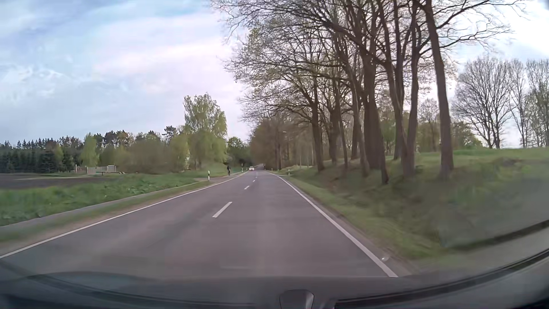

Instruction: Follow the waypoints while adhering to traffic rules and regulations

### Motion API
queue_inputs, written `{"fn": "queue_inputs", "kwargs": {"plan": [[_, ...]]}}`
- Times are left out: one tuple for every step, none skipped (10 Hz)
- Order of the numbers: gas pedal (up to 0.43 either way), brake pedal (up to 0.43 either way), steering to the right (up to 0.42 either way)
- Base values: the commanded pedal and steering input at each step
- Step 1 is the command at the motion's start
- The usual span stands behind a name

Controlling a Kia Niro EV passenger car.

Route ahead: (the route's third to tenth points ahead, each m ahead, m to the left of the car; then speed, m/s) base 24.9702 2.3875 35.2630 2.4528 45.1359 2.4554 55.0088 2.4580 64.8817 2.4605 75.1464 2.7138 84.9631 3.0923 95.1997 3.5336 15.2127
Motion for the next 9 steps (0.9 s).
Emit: {"fn": "queue_inputs", "kwargs": {"plan": [[0.098,0.000,-0.005],[0.098,0.000,-0.005],[0.098,0.000,-0.005],[0.098,0.000,-0.005],[0.098,0.000,-0.005],[0.098,0.000,-0.005],[0.098,0.000,-0.005],[0.098,0.000,-0.005],[0.098,0.000,-0.005]]}}
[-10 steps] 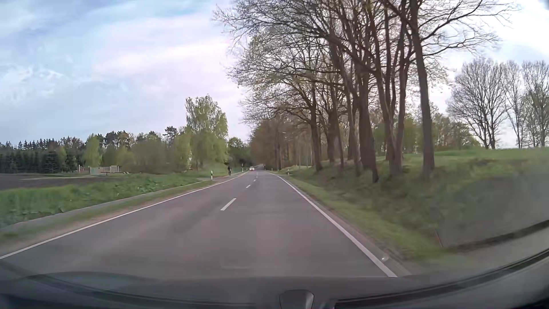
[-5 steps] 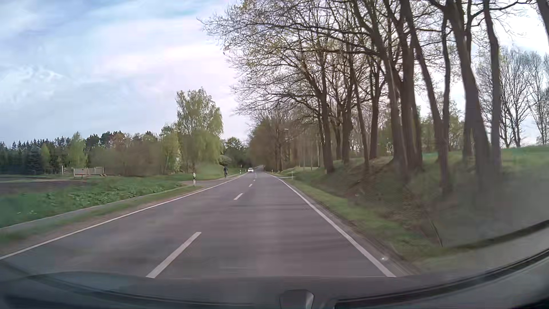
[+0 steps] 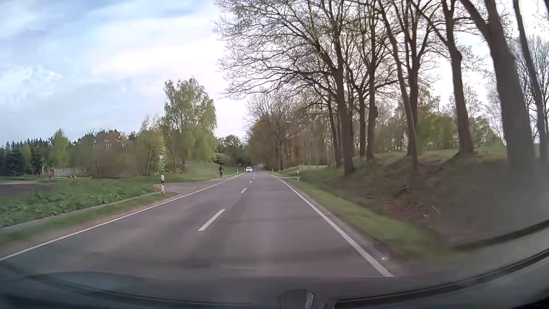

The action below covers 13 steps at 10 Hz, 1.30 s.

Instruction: Follow the waypoints while adhering to traffic rules and regulations

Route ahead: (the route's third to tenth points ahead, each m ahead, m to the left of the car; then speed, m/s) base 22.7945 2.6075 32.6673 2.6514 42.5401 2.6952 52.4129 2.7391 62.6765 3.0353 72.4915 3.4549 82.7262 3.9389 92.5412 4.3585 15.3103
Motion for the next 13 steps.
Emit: {"fn": "queue_inputs", "kwargs": {"plan": [[0.098,0.000,-0.005],[0.098,0.000,-0.005],[0.098,0.000,-0.005],[0.098,0.000,-0.005],[0.098,0.000,-0.005],[0.098,0.000,-0.005],[0.098,0.000,-0.006],[0.098,0.000,-0.006],[0.098,0.000,-0.008],[0.098,0.000,-0.009],[0.098,0.000,-0.009],[0.098,0.000,-0.009],[0.098,0.000,-0.009]]}}
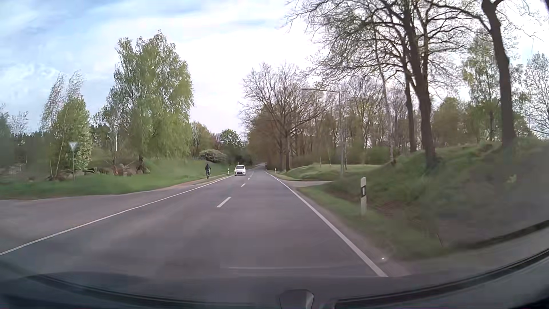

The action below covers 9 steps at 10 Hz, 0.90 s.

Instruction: Follow the waypoints while adhering to traffic rules and regulations

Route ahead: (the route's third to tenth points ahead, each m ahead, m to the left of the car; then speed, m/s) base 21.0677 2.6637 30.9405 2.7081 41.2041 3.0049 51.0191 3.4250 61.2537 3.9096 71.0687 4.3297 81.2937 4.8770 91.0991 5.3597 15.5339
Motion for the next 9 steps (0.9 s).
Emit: {"fn": "queue_inputs", "kwargs": {"plan": [[0.098,0.000,-0.009],[0.098,0.000,-0.009],[0.098,0.000,-0.011],[0.098,0.000,-0.011],[0.098,0.000,-0.015],[0.098,0.000,-0.016],[0.098,0.000,-0.016],[0.098,0.000,-0.016],[0.098,0.000,-0.016]]}}
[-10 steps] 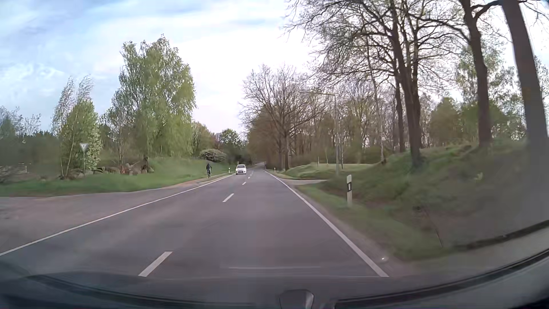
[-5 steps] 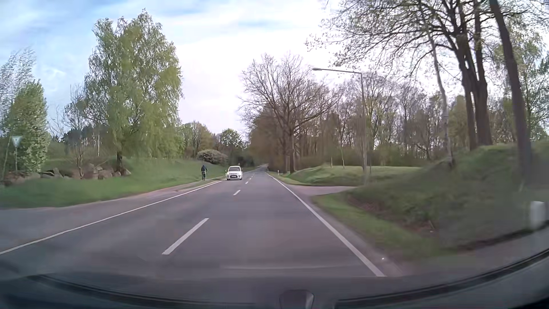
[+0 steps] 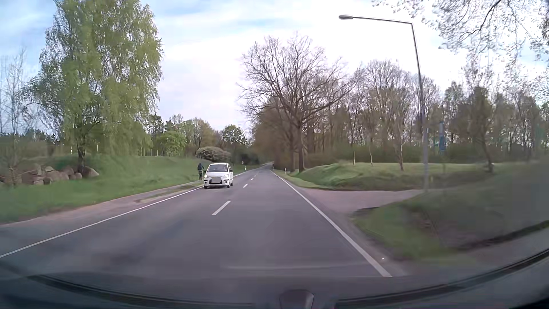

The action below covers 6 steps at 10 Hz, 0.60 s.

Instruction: Follow the waypoints while adhering to traffic rules and regulations

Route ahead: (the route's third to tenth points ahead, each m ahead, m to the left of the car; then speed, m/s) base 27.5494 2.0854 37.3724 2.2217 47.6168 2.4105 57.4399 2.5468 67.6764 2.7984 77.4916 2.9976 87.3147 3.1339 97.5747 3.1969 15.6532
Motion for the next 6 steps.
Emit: {"fn": "queue_inputs", "kwargs": {"plan": [[0.098,0.000,-0.016],[0.098,0.000,-0.011],[0.098,0.000,-0.008],[0.110,0.000,-0.008],[0.110,0.000,-0.008],[0.110,0.000,-0.008]]}}
